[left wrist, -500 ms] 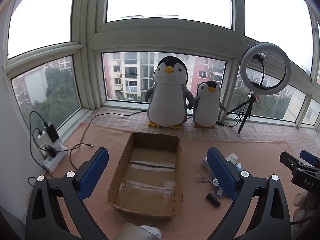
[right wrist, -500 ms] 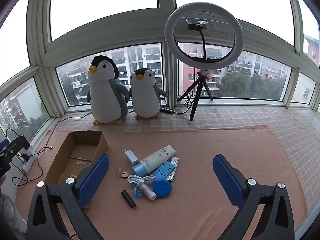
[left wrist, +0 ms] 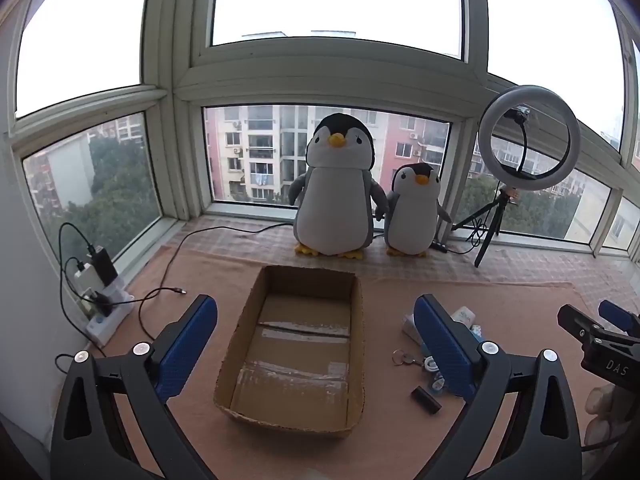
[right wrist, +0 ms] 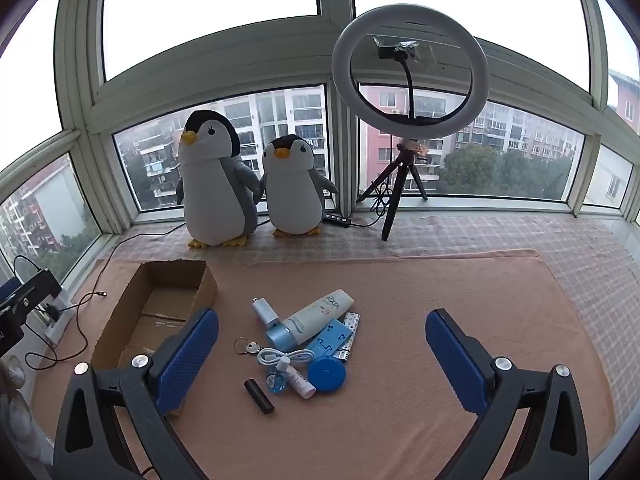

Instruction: Organize rigid objects

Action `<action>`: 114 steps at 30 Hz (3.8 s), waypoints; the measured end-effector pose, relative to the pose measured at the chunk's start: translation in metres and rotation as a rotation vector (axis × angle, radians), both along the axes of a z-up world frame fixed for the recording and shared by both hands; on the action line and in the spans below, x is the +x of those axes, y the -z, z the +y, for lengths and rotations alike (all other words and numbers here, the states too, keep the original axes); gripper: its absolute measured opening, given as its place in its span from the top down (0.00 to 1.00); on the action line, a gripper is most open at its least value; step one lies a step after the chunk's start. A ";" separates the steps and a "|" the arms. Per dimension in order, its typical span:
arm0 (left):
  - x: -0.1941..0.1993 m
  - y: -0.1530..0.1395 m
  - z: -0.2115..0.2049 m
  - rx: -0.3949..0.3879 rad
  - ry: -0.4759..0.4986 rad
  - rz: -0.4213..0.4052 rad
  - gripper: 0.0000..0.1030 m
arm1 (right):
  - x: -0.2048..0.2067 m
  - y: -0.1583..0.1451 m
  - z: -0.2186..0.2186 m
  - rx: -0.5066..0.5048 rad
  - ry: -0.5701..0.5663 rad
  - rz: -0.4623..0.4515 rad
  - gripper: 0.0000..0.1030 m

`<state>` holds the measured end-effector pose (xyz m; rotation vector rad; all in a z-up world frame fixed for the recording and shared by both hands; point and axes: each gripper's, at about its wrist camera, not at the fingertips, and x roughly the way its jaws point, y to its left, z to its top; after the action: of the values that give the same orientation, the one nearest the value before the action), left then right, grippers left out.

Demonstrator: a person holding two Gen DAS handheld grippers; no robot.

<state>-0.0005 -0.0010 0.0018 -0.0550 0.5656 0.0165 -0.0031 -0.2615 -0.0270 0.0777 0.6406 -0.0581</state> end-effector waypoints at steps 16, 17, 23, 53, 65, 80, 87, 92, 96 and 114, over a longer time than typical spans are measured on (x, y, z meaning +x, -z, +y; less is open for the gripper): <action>-0.001 0.000 -0.001 0.004 0.004 -0.005 0.04 | -0.001 0.000 0.001 0.000 0.000 0.001 0.01; -0.002 0.000 0.000 0.003 0.005 -0.005 0.04 | -0.001 0.000 0.001 0.000 0.000 0.001 0.01; -0.002 0.000 0.000 0.003 0.006 -0.006 0.04 | -0.002 -0.002 0.000 -0.001 0.002 0.002 0.01; 0.000 -0.001 0.001 0.005 0.008 -0.005 0.04 | -0.002 0.001 0.004 0.001 -0.001 0.010 0.01; 0.000 0.000 0.001 0.007 0.009 -0.006 0.04 | -0.001 0.002 0.002 0.004 -0.001 0.015 0.01; 0.003 0.005 0.000 0.010 0.003 0.003 0.04 | 0.000 0.006 0.002 0.006 -0.001 0.023 0.01; 0.015 0.028 0.016 0.024 -0.041 0.051 0.04 | 0.002 0.011 -0.001 0.016 -0.004 0.041 0.01; 0.031 0.061 0.040 0.051 -0.104 0.132 0.04 | 0.004 0.014 -0.003 0.018 -0.001 0.058 0.01; 0.046 0.095 0.059 0.083 -0.152 0.214 0.04 | 0.004 0.016 -0.004 0.018 -0.001 0.067 0.01; 0.081 0.192 0.094 0.158 -0.222 0.451 0.19 | 0.006 0.012 0.012 0.028 -0.051 0.081 0.01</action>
<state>0.0801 0.0933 -0.1903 0.0413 1.0044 0.2955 0.0034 -0.2497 -0.0394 0.0863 0.7244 -0.0026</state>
